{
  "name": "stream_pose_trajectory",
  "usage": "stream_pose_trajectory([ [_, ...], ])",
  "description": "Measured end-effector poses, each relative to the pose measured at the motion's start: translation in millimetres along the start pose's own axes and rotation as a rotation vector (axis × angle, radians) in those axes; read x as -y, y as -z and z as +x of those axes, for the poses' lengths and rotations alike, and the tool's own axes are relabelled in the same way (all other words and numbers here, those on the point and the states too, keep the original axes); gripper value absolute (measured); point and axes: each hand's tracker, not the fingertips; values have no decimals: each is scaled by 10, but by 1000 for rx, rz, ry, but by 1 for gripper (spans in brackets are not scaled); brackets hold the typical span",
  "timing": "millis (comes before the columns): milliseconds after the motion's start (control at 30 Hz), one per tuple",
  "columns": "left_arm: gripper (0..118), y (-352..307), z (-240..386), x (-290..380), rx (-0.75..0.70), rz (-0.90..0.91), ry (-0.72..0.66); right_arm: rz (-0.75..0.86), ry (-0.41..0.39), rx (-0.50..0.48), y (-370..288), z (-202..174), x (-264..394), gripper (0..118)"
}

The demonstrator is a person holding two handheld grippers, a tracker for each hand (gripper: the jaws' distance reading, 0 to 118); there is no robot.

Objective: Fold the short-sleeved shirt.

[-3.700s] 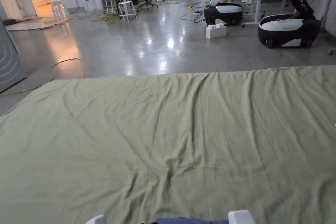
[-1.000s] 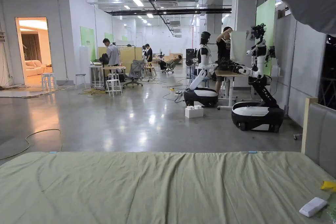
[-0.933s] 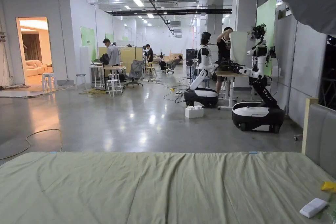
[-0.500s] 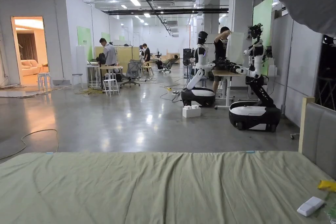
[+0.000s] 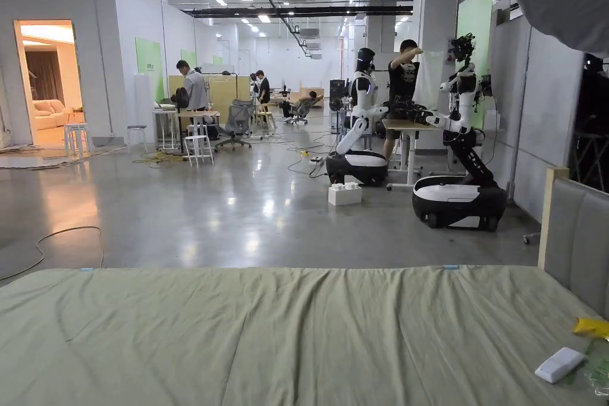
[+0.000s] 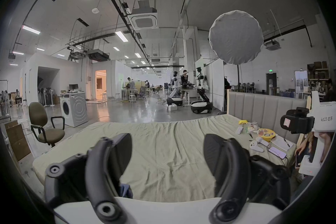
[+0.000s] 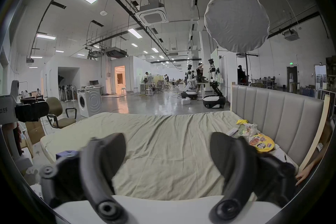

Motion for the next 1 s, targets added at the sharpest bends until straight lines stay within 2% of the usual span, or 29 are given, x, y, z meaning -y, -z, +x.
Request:
stream_pose_trajectory([
  [67,104,8,4,-2,-11,4,2,0,6,9,13,-4,11,104],
  [100,115,11,-3,1,-12,2,3,0,11,13,21,-1,18,104],
  [133,118,2,-5,1,-15,11,4,-3,17,16,35,5,30,106],
  [200,118,-31,-17,-1,-17,25,-2,-19,32,13,63,12,56,118],
  [700,118,-7,-5,7,-33,26,0,-2,32,23,76,3,72,118],
  [1000,118,11,17,19,-29,12,7,-7,26,-3,68,-44,59,118],
])
